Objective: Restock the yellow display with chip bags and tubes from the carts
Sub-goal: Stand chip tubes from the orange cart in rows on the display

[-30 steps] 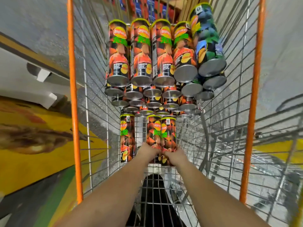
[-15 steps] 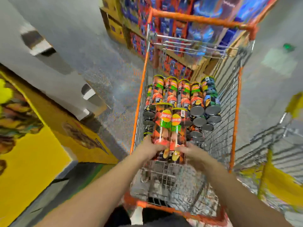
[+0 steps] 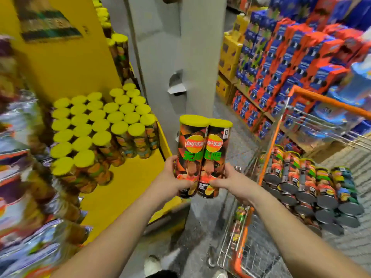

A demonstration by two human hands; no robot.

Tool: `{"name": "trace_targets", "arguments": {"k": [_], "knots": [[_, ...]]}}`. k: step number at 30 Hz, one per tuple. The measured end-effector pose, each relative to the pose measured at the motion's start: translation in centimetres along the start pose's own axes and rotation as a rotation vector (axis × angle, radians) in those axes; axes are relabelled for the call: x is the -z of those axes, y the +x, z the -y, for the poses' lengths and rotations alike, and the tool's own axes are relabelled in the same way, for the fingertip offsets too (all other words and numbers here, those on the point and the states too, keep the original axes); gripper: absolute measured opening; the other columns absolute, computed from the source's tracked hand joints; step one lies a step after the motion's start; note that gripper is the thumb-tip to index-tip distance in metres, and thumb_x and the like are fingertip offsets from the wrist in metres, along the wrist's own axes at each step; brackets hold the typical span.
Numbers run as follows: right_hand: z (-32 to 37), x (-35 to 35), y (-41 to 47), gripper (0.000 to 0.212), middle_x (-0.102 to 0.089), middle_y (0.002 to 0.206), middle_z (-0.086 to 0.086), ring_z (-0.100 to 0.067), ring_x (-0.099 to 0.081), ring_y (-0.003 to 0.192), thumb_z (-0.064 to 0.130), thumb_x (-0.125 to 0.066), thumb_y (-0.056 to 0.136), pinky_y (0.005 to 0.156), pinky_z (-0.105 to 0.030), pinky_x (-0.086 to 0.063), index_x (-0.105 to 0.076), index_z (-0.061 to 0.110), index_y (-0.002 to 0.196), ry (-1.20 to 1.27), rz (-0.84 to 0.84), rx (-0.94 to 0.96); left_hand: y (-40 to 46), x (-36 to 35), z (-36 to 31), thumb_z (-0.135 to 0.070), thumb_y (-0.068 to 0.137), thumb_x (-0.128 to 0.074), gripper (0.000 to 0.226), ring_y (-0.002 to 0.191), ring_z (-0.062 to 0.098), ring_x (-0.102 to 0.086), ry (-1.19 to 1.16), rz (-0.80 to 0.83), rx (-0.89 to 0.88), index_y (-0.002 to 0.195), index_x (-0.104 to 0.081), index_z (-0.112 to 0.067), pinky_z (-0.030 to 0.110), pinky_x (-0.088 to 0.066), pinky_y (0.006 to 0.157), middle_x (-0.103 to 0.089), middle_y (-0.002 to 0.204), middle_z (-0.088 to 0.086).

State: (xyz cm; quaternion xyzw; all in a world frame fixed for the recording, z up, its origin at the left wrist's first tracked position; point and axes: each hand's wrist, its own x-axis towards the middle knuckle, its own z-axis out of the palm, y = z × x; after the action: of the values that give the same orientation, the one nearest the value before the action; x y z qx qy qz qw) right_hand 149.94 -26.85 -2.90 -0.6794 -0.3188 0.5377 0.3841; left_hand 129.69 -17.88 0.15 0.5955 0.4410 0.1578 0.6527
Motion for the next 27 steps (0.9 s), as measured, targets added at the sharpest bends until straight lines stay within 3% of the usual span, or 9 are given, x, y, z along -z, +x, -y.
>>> {"name": "trace_targets", "arguments": {"k": [4,6,10,13,16,20,22,24,27], "knots": [[2.8,-7.5,4.1,0.057,-0.063,0.117,0.001,-0.015,-0.060,0.110,0.009,-0.076,0.080,0.100,-0.038,-0.045,-0.042,0.022,0.124,-0.073,0.117,-0.007,-1.0,7.5,2.4,-0.002,0.077,-0.075,0.075,0.098,0.000,-0.058,-0.017,-0.120,-0.018,0.129,-0.032,-0.034,0.030,-0.046,0.087,-0.060,0.113,-0.011],[3.6,-11.2,6.1,0.060,-0.060,0.114,0.007,-0.008,-0.057,0.104,0.014,-0.076,0.080,0.095,-0.031,-0.044,-0.037,0.024,0.125,-0.170,0.172,0.001,-1.6,10.6,3.9,-0.002,0.076,-0.074,0.073,0.097,-0.001,-0.057,-0.021,-0.194,0.000,0.127,-0.033,-0.034,0.027,-0.046,0.083,-0.060,0.111,-0.011],[3.9,-17.8,9.7,0.092,-0.058,0.124,0.010,-0.010,-0.054,0.115,0.047,-0.084,0.061,0.103,-0.036,-0.043,-0.033,0.029,0.135,-0.287,0.235,0.025,-1.4,15.8,8.7,-0.035,0.056,-0.083,0.086,0.112,0.015,-0.058,0.029,-0.367,0.093,0.129,-0.037,-0.042,0.042,-0.050,0.094,-0.057,0.123,-0.005],[3.0,-21.9,11.8,0.069,-0.058,0.117,0.018,-0.003,-0.055,0.108,0.040,-0.082,0.073,0.102,-0.032,-0.041,-0.040,0.032,0.126,-0.305,0.300,0.006,1.1,18.9,15.8,-0.060,0.048,-0.086,0.089,0.118,0.018,-0.056,0.009,-0.450,0.158,0.124,-0.041,-0.049,0.049,-0.050,0.096,-0.057,0.125,-0.006],[1.9,-24.9,13.4,0.072,-0.063,0.119,0.009,-0.008,-0.060,0.108,0.044,-0.086,0.067,0.097,-0.033,-0.049,-0.052,0.026,0.127,-0.369,0.272,0.025,0.9,20.1,17.8,-0.051,0.052,-0.087,0.081,0.116,0.019,-0.057,-0.001,-0.507,0.199,0.121,-0.043,-0.045,0.048,-0.050,0.096,-0.058,0.123,-0.003],[0.3,-27.6,16.1,0.048,-0.071,0.107,0.001,-0.001,-0.067,0.096,0.008,-0.083,0.074,0.088,-0.023,-0.054,-0.062,0.007,0.117,-0.406,0.276,0.076,-0.2,20.8,15.7,-0.001,0.071,-0.081,0.078,0.111,0.020,-0.056,-0.140,-0.535,0.204,0.131,-0.033,-0.016,0.030,-0.046,0.091,-0.055,0.122,0.005],[-0.7,-28.4,17.3,0.056,-0.071,0.108,0.003,0.000,-0.067,0.098,0.022,-0.087,0.067,0.091,-0.030,-0.055,-0.062,0.012,0.116,-0.419,0.268,0.103,0.3,21.2,16.3,-0.005,0.068,-0.083,0.081,0.112,0.022,-0.056,-0.168,-0.560,0.234,0.132,-0.033,-0.016,0.037,-0.048,0.095,-0.056,0.124,0.007],[-1.9,-29.1,19.2,0.066,-0.070,0.111,0.000,-0.010,-0.067,0.102,0.035,-0.085,0.058,0.091,-0.037,-0.055,-0.063,0.014,0.117,-0.426,0.243,0.120,0.9,21.6,17.2,-0.027,0.057,-0.082,0.085,0.116,0.025,-0.054,-0.154,-0.604,0.277,0.129,-0.037,-0.024,0.047,-0.047,0.098,-0.051,0.126,0.005],[-3.3,-30.5,21.3,0.066,-0.068,0.112,-0.002,-0.014,-0.066,0.101,0.044,-0.080,0.054,0.088,-0.041,-0.055,-0.064,0.018,0.113,-0.470,0.204,0.114,2.2,22.3,19.2,-0.031,0.062,-0.081,0.085,0.116,0.024,-0.048,-0.126,-0.639,0.321,0.135,-0.038,-0.025,0.045,-0.048,0.096,-0.042,0.126,0.004]]}}
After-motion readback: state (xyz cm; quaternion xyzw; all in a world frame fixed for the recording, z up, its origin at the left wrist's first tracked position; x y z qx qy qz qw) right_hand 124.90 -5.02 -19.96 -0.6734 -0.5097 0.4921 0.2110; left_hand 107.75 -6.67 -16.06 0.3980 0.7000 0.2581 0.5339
